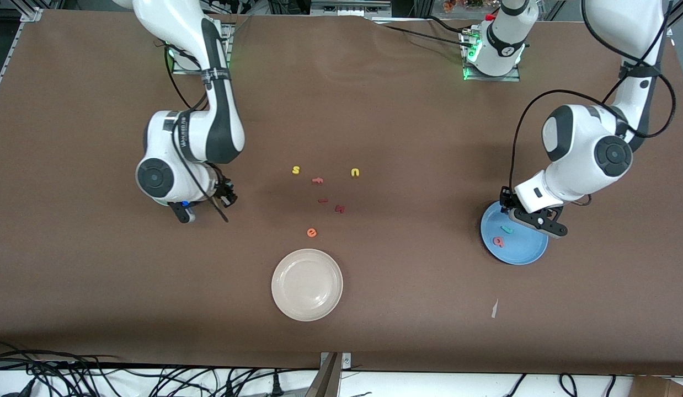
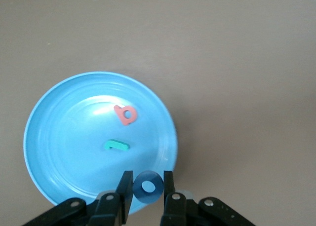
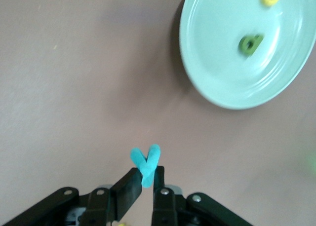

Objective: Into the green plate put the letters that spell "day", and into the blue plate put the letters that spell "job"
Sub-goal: 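Carry the y to the green plate while the left drops the ring on blue, then release the y on the green plate while the left gripper withdraws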

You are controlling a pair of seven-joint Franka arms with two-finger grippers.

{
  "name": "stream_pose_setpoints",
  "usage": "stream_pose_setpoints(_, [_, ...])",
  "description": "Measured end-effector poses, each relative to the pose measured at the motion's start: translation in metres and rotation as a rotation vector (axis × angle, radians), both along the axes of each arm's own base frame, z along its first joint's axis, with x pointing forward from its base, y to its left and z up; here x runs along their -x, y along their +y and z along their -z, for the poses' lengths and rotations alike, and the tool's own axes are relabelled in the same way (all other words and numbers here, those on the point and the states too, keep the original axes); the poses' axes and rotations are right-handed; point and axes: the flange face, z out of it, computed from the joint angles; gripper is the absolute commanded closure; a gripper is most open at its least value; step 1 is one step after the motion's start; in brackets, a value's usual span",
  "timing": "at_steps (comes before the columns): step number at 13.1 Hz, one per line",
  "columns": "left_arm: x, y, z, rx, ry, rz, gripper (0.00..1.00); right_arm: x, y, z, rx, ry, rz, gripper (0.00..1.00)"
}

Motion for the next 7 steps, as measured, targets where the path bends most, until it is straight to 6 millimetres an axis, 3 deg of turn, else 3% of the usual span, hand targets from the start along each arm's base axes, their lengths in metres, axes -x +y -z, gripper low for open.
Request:
stream_pose_setpoints(2, [0.005, 0.005, 0.010, -0.005, -0.019, -0.009, 0.18, 0.004, -0.037, 0.005, -0.018, 0.023, -0.059, 1.00])
stream_pose_setpoints(3, [0.004, 0.005, 0.009, -0.005, -0.025, -0.010, 0.00, 0.009, -0.061, 0.010, -0.035, 0.039, -0.105, 1.00])
stream_pose_setpoints(4, [0.003, 0.005, 0.009, -0.005, -0.033, -0.010, 0.00, 0.014, -0.084, 0.015, -0.050, 0.052, -0.143, 0.93])
stream_pose_setpoints(5, [0.003, 0.005, 0.008, -0.005, -0.041, -0.011, 0.00, 0.020, -0.104, 0.019, -0.062, 0.064, -0.164, 0.45])
stream_pose_setpoints(6, [0.003, 0.005, 0.007, -0.005, -0.045, -0.012, 0.00, 0.024, -0.119, 0.023, -0.070, 0.073, -0.170, 0.15])
stream_pose_setpoints(7, [0.004, 0.008, 0.005, -0.005, -0.045, -0.018, 0.00, 0.026, -0.126, 0.025, -0.074, 0.079, -0.172, 0.00])
